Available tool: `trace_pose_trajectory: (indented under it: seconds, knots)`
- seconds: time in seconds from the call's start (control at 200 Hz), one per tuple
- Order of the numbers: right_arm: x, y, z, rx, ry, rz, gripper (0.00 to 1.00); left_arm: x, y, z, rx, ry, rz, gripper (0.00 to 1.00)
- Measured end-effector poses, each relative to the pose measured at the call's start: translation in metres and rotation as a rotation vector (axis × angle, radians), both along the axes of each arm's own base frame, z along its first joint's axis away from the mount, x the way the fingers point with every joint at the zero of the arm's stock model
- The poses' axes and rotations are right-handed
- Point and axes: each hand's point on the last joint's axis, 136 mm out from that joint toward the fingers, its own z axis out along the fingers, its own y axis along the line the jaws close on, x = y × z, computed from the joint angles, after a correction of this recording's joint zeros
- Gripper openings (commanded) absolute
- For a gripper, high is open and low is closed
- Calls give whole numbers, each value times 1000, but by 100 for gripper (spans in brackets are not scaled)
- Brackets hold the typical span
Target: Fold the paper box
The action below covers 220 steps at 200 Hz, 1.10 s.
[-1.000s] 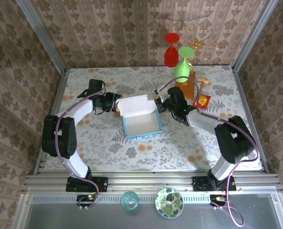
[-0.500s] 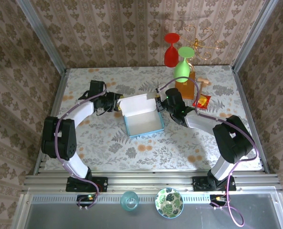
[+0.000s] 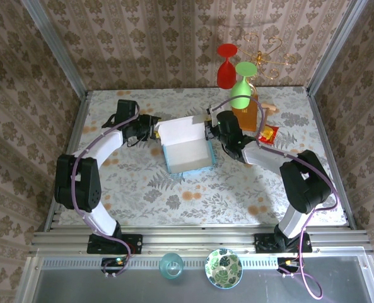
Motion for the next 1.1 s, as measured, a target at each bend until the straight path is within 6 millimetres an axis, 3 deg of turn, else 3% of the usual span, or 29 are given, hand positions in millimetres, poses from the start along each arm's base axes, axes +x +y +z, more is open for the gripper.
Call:
trace_pose_trajectory:
  seconds: [0.34,0.65,0.955,1.1]
  knots:
    - [1,0,1,62,10,-28,0,9,-1,-9,-18,16,32,37]
    - [-1,-5,-20,94,26,-61,0,18,-2,-17,-63,28,110,36]
    - [2,-8,-26,100,22,-87,0,8,-7,-34,-101,107,166,44]
    - [3,-9,-25,101,10,-99,0,3,-7,-29,-113,135,192,45]
